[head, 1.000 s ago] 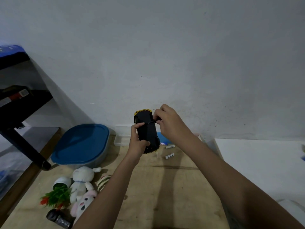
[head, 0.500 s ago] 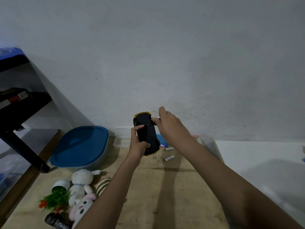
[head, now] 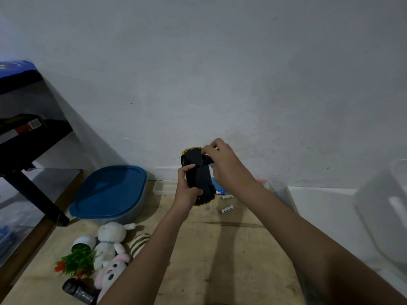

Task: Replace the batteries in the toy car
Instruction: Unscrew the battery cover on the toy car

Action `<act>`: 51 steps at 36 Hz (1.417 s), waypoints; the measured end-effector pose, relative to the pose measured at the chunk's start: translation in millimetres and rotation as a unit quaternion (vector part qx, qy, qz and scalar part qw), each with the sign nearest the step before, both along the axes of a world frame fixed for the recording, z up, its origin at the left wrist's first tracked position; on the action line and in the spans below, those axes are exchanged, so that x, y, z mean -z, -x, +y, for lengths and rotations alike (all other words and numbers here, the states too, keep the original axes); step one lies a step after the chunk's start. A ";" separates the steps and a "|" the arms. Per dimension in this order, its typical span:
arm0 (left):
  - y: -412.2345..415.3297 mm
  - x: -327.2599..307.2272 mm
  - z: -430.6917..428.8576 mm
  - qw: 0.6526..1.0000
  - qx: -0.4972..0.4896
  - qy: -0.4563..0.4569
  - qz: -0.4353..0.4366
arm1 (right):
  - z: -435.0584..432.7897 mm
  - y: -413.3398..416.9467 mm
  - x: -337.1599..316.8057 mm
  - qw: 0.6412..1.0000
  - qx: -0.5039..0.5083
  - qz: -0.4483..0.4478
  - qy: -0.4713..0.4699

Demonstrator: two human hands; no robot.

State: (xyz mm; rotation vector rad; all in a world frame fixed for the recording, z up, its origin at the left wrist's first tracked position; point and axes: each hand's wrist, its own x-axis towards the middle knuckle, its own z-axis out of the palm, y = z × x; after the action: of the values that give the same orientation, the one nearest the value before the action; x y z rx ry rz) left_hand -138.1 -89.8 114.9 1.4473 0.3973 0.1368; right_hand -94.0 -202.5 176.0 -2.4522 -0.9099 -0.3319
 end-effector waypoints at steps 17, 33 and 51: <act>0.0 12.7 6.7 0.999 -0.025 0.026 0.003 | 0.8 -4.0 11.2 0.996 0.057 0.014 0.067; -4.0 24.3 17.8 0.999 -0.042 0.023 0.019 | 17.6 -4.4 17.3 0.995 0.012 -0.047 0.082; 0.6 52.2 24.2 0.998 -0.031 0.025 0.047 | -63.1 -21.5 56.5 0.946 0.146 0.039 -0.285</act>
State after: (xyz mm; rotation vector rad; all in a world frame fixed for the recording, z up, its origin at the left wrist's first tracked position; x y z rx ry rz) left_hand -138.7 -65.6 62.7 1.3963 0.5193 0.1091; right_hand -72.5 -265.6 119.5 -2.0284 -0.3408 -0.5150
